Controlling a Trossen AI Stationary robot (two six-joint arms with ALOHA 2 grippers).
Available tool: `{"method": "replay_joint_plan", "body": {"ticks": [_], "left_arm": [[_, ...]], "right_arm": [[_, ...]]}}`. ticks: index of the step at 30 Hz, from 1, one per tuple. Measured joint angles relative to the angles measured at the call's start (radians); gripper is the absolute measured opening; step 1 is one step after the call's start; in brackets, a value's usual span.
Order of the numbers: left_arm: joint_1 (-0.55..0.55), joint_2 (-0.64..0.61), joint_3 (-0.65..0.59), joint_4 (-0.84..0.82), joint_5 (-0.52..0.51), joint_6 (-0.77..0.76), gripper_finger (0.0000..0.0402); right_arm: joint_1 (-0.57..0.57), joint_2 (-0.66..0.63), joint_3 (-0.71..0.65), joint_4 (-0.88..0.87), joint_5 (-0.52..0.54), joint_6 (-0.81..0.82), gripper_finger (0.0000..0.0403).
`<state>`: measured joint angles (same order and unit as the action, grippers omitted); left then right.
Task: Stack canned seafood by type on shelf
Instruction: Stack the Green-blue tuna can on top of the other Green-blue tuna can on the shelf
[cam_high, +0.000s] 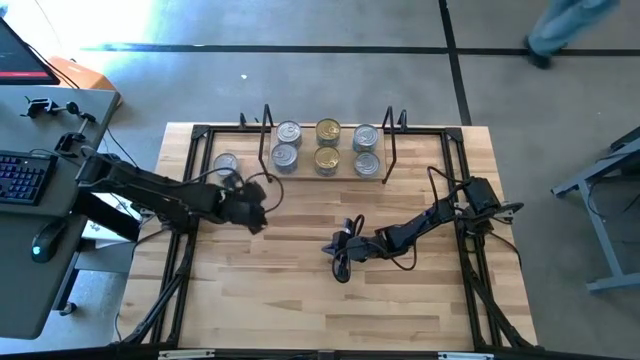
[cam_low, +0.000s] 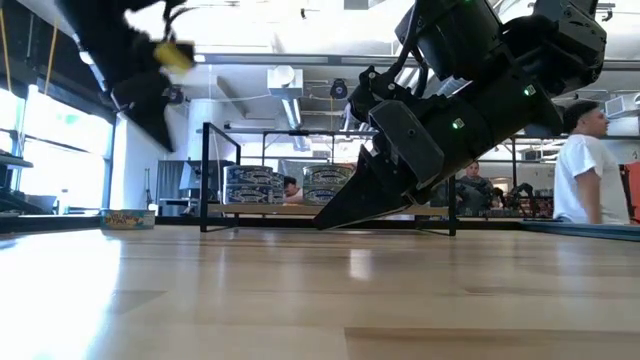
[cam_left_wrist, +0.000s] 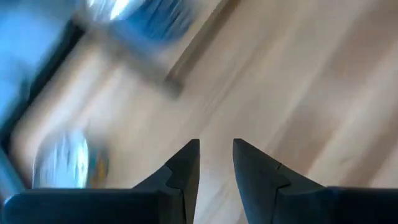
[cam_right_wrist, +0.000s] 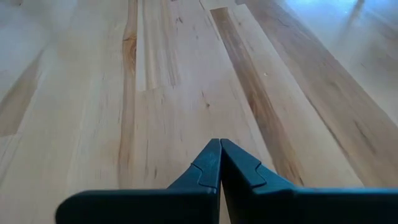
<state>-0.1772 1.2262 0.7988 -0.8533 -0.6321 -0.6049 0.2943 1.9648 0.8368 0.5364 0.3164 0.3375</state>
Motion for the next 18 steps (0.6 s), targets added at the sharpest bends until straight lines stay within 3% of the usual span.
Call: {"method": "replay_joint_plan", "body": {"ticks": [3,7,12,18], "left_arm": [[0.036,0.004,-0.032,-0.126,0.022,-0.244,0.0083],[0.127,0.004,-0.121,-0.138,-0.005,-0.318,0.0057],[0.312,0.004,-0.209,-0.085,-0.028,-0.261,0.0010],[0.549,0.004,-0.251,0.087,-0.075,-0.022,0.0003]], "right_arm": [[0.000,0.000,0.000,0.000,0.014,-0.003,0.0000],[-0.002,0.000,0.000,0.003,0.015,-0.003,0.0000],[-0.002,0.000,0.000,0.003,0.015,-0.006,0.0000],[-0.013,0.000,0.000,0.003,0.014,-0.006,0.0000]]}}
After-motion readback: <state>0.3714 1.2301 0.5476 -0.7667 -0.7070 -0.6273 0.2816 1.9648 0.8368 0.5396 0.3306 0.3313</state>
